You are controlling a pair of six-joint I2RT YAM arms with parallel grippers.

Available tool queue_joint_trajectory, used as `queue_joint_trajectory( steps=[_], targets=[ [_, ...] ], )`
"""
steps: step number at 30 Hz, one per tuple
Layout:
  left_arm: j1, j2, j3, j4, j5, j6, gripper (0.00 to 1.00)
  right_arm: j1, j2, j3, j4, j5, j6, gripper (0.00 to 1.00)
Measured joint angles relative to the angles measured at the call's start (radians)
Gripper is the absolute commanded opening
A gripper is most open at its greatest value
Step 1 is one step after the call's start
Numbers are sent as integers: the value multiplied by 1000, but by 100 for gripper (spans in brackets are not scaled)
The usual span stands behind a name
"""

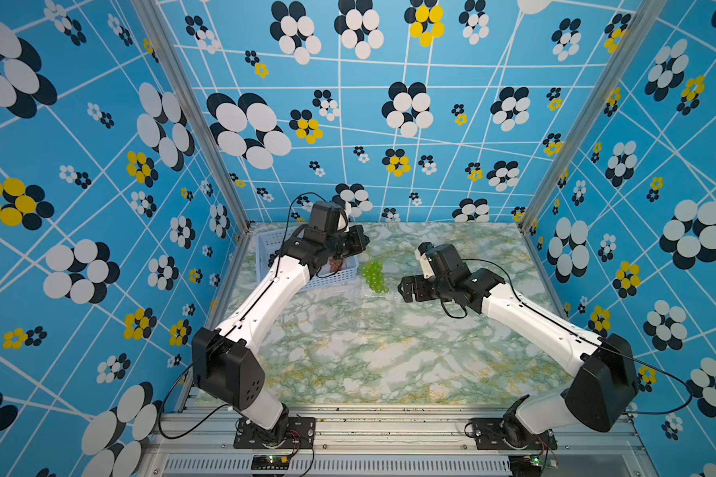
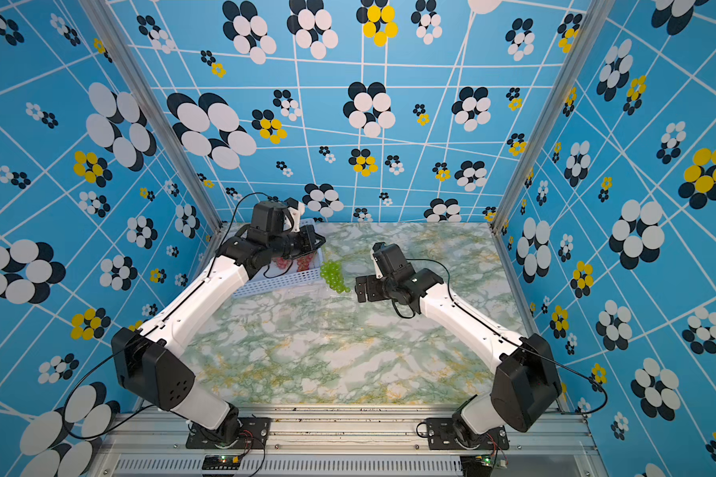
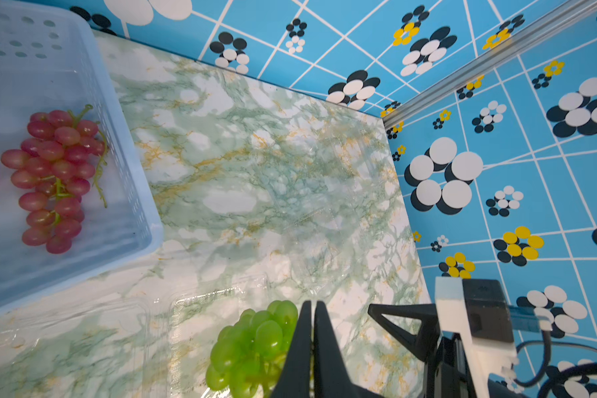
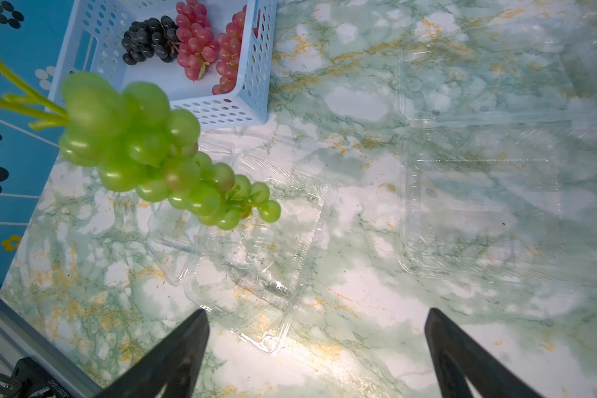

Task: Pack grapes into containers
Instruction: Place the grape into the packing box.

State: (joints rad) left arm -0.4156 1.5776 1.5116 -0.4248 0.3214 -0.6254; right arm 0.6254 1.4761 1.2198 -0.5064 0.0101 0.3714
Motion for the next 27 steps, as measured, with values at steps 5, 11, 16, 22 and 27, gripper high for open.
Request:
queue_joint_trajectory(
  steps=[5,11,16,22,27],
  targets=[
    [-39,-3,-92,20,0,-19,0,0,-18,-35,5,7,8,99],
    [-64,-3,-198,70,0,-51,0,0,-18,-62,25,7,11,99],
    [-90,-3,-251,122,1,-75,0,0,-18,-80,37,11,11,99],
    [-113,19,-302,185,2,-102,0,0,-14,-84,48,11,11,99],
    [-116,50,-345,227,2,-116,0,0,-10,-86,51,11,11,99]
  ],
)
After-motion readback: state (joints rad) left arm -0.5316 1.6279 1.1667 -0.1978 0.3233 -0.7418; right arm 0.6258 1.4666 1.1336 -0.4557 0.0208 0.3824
